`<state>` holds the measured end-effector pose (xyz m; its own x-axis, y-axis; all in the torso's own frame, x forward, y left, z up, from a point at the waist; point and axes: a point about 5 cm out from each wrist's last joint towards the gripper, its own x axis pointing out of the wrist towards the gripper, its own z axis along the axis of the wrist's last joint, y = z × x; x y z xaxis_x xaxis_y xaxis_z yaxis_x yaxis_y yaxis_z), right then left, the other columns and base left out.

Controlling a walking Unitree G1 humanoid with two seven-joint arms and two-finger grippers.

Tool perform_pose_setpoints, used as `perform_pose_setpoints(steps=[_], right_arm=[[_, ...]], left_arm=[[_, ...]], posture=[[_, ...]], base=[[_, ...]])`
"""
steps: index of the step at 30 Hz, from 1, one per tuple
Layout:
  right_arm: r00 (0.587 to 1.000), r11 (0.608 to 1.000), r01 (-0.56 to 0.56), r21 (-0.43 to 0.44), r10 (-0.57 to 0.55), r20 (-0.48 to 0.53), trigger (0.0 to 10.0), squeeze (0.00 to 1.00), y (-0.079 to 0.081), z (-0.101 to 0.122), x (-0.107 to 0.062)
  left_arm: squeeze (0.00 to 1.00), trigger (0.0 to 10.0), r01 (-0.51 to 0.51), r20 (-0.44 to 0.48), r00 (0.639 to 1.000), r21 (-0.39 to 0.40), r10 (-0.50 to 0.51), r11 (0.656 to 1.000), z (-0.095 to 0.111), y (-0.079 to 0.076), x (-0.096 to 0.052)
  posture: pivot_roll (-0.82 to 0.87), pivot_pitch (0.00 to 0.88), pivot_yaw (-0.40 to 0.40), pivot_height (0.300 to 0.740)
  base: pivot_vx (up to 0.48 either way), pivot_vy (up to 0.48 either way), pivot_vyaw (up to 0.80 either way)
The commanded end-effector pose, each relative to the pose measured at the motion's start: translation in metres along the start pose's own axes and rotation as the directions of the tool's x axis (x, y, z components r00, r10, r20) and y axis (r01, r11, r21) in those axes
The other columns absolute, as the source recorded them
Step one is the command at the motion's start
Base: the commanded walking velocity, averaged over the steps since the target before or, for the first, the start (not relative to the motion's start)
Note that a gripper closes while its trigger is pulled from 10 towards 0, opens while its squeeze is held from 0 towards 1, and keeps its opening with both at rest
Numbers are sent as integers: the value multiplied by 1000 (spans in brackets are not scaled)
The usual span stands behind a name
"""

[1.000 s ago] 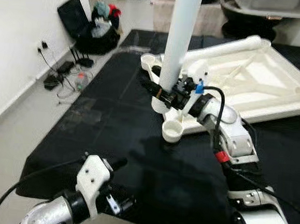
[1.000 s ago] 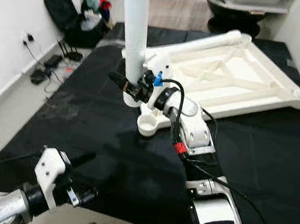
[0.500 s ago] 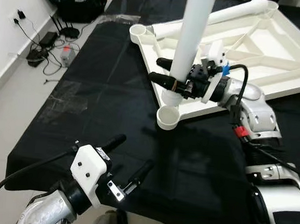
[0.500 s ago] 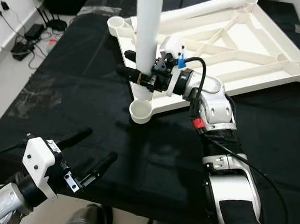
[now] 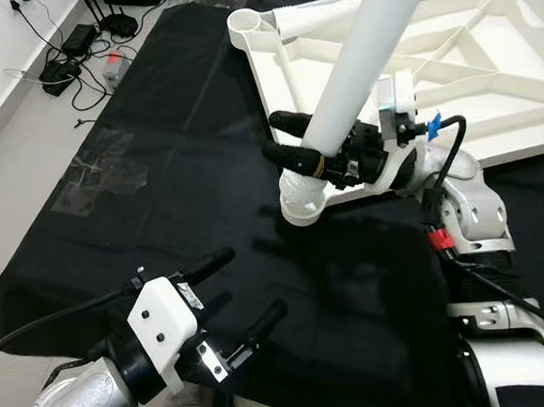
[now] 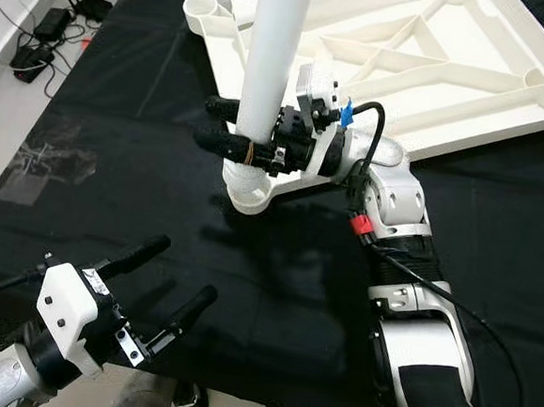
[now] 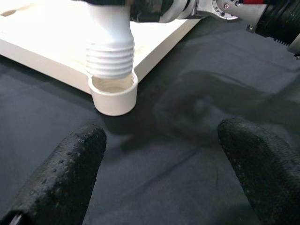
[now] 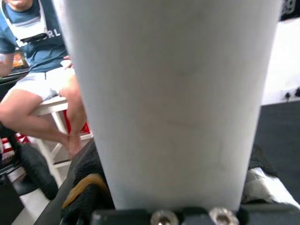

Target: Building children table

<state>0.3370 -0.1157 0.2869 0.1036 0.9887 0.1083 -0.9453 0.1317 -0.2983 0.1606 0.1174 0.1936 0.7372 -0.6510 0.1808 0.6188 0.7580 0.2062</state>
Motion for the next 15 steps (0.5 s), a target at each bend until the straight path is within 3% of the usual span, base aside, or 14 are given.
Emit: perform_pose_setpoints(steps=[1,10,15], right_arm=[[999,998,-40,-49,38,-31,10000,0,5,-4,7],[995,995,-53,-87,45,-92,10000,0,5,-12,14],[994,994,-48,-102,37,-104,10000,0,-2,-6,8]], left_arm=[[0,10000,15,-12,1000,6,-15,1000,-3,-3,-2],[0,10000,12,-12,1000,9,-12,1000,-4,-2,0],[0,10000,13,-9,1000,8,-13,1000,-4,-1,0]], posture=[[77,408,35,740],[82,408,34,740],[85,413,30,740]], base=[[0,0,0],[0,0,0],[0,0,0]])
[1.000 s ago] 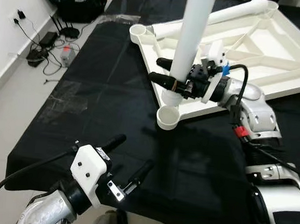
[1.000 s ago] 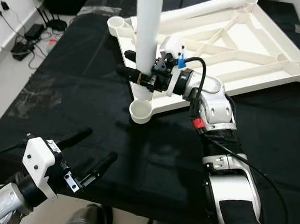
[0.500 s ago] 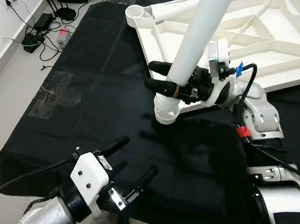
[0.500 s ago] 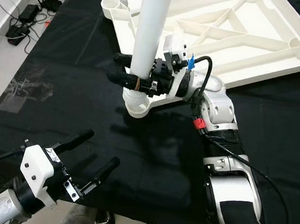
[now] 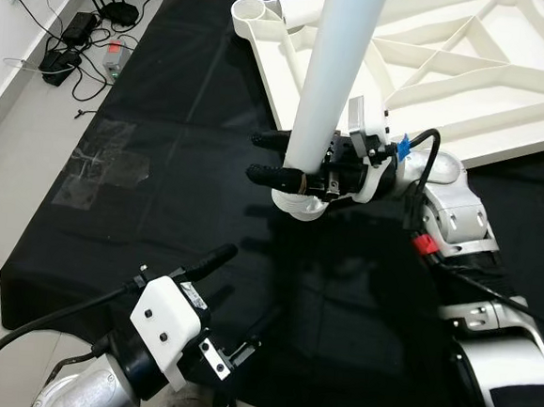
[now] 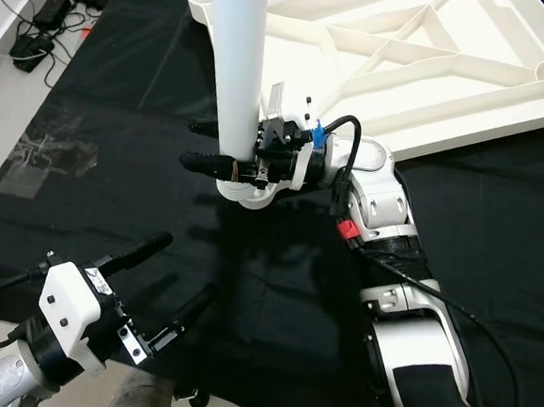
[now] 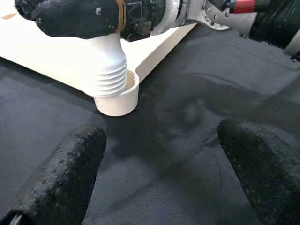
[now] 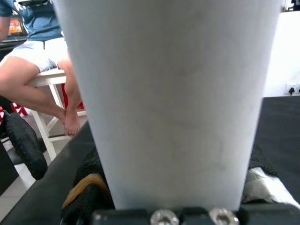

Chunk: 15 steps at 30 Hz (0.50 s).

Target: Building children table

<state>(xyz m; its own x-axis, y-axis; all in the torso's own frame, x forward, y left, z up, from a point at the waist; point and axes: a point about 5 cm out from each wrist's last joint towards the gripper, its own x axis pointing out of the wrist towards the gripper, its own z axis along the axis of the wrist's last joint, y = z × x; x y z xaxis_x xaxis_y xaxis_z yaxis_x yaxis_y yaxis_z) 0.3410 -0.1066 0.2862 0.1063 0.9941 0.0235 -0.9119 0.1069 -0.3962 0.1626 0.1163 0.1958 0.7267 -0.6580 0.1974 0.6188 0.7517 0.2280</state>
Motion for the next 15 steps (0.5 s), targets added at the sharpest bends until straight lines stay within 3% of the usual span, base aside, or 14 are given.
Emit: perform_pose_setpoints(steps=[1,15], right_arm=[[1000,1000,-16,-2,16,-21,10000,0,1,-3,-1],[998,999,-28,-29,26,-55,10000,0,-6,4,-19]], left_arm=[[0,10000,4,-28,1000,-13,-5,1000,-6,-2,-3],[0,10000,10,-27,1000,-16,-10,1000,-5,-3,-4]], posture=[[85,413,30,740],[85,420,37,740]], base=[[0,0,0],[0,0,0]])
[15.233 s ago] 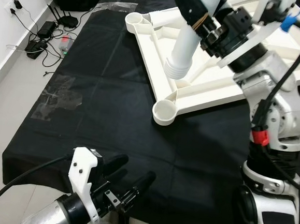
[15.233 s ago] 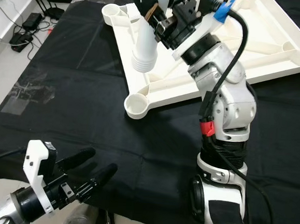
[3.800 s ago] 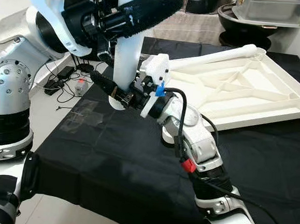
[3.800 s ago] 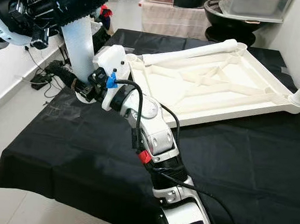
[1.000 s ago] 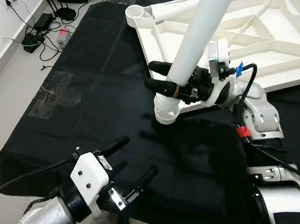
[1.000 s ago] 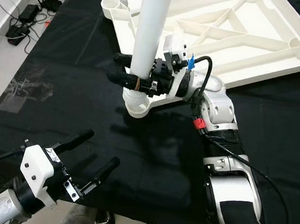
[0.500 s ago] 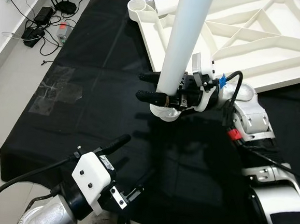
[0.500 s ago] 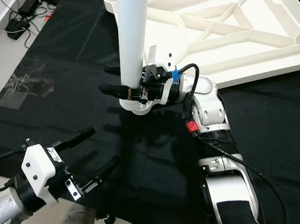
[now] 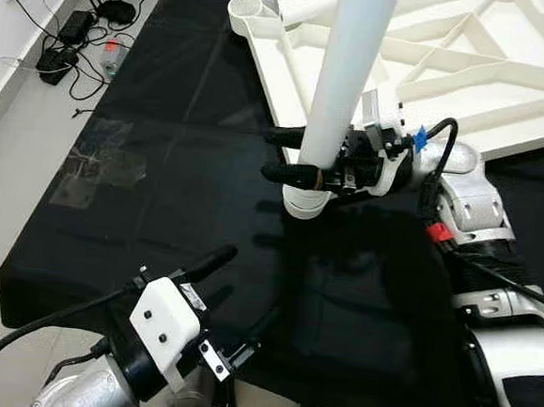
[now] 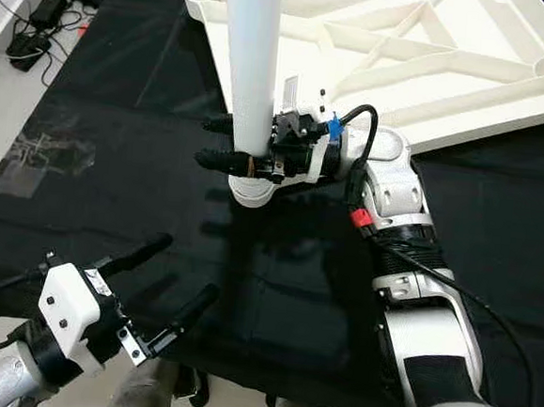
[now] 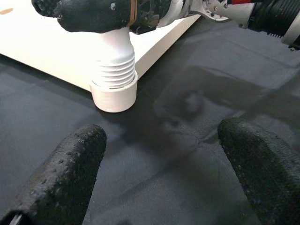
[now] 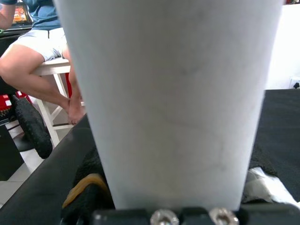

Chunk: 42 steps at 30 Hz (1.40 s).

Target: Building children table

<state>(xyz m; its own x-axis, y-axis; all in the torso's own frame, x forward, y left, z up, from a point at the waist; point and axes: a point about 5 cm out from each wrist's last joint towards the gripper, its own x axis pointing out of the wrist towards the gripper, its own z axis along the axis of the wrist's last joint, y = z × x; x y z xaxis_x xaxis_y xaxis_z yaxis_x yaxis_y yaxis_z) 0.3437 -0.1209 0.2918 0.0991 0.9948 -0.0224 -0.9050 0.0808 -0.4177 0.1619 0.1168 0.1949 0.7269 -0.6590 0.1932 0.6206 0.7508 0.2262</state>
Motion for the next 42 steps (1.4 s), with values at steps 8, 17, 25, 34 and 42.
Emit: perform_pose_setpoints(steps=[8,17,25,34,42], right_arm=[[999,999,-48,11,48,4,10000,0,12,-5,7],[1000,999,-6,41,7,-8,10000,0,29,-18,13],[997,998,34,47,-31,-77,10000,0,43,-27,13],[944,957,283,59,-267,-196,10000,0,52,-31,27],[566,547,823,151,-768,-300,10000,0,83,-47,24]], left_arm=[[0,10000,12,-23,1000,-15,-13,1000,-4,-3,-2],[0,10000,9,-20,1000,-12,-9,1000,-4,-2,-1],[0,10000,12,-19,1000,-14,-12,1000,-4,-1,0],[0,10000,9,-20,1000,-12,-9,1000,-5,0,-1],[0,10000,9,-21,1000,-13,-10,1000,-6,0,-1]], posture=[[81,425,38,740],[76,440,35,740],[71,441,41,740],[47,442,33,740],[41,442,32,740]], base=[[0,0,0],[0,0,0],[0,0,0],[0,0,0],[0,0,0]])
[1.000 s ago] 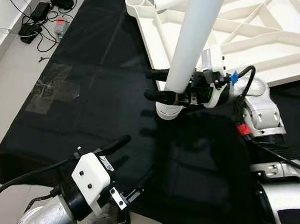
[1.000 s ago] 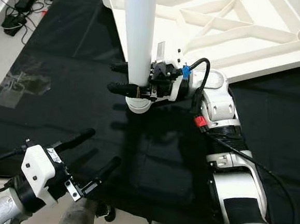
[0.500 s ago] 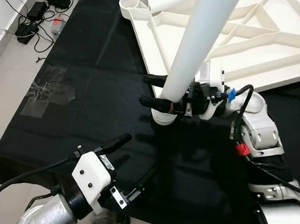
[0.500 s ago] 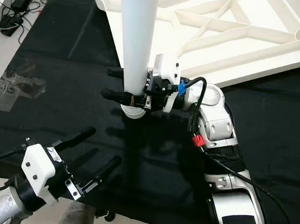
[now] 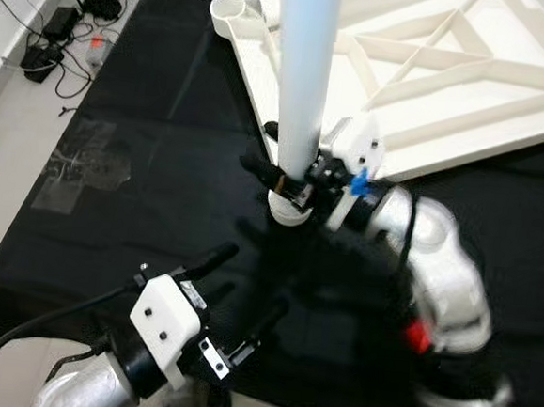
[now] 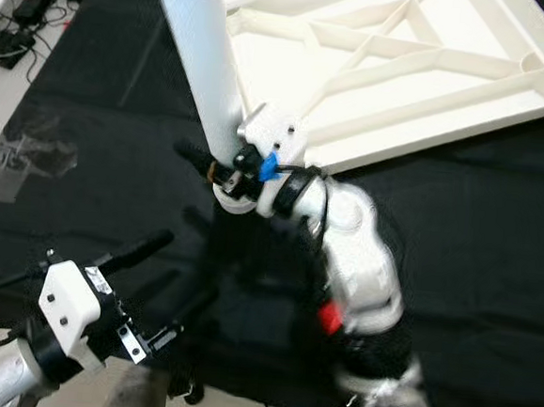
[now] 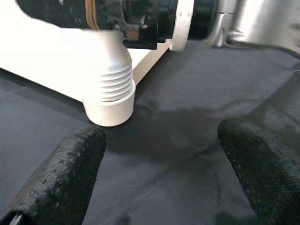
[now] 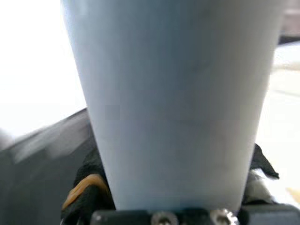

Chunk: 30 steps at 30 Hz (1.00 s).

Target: Building children table

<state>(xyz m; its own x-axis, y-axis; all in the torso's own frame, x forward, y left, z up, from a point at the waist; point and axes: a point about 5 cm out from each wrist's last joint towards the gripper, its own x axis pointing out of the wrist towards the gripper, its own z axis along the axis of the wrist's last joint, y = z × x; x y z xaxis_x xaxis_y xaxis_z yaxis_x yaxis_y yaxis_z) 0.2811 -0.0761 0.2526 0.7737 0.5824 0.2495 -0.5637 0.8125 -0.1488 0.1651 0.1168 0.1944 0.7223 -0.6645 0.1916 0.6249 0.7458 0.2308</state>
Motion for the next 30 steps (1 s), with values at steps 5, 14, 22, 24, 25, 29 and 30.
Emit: perform_pose_setpoints(steps=[5,14,22,24,25,29,30], right_arm=[[946,964,265,19,-256,-199,10000,0,-1,-40,-27],[971,971,227,69,-221,-87,10000,0,19,-21,-13],[939,946,-291,142,254,233,10000,0,18,34,4],[876,892,-449,59,427,223,10000,0,13,38,0],[876,892,-449,59,427,223,10000,0,13,38,0],[775,784,-618,-57,620,119,10000,0,0,32,4],[768,775,-627,-79,632,107,10000,0,-2,31,8]], left_arm=[[0,10000,5,-21,1000,-15,-6,1000,-5,-1,-3],[0,10000,7,-28,1000,-6,-7,1000,-7,2,-2],[0,10000,8,-25,1000,-4,-8,1000,-9,4,0],[0,10000,8,-24,1000,-4,-8,1000,-9,4,1],[0,10000,8,-24,1000,-4,-8,1000,-9,4,1],[0,10000,11,-21,1000,-4,-11,1000,-9,4,1],[0,10000,12,-21,1000,-3,-12,1000,-9,4,1]], posture=[[45,436,40,740],[51,419,54,740],[42,422,55,740],[43,417,56,740],[43,417,56,740],[48,420,55,740],[58,425,56,740]], base=[[0,0,0],[0,0,0],[0,0,0],[0,0,0],[0,0,0],[0,0,0],[0,0,0]])
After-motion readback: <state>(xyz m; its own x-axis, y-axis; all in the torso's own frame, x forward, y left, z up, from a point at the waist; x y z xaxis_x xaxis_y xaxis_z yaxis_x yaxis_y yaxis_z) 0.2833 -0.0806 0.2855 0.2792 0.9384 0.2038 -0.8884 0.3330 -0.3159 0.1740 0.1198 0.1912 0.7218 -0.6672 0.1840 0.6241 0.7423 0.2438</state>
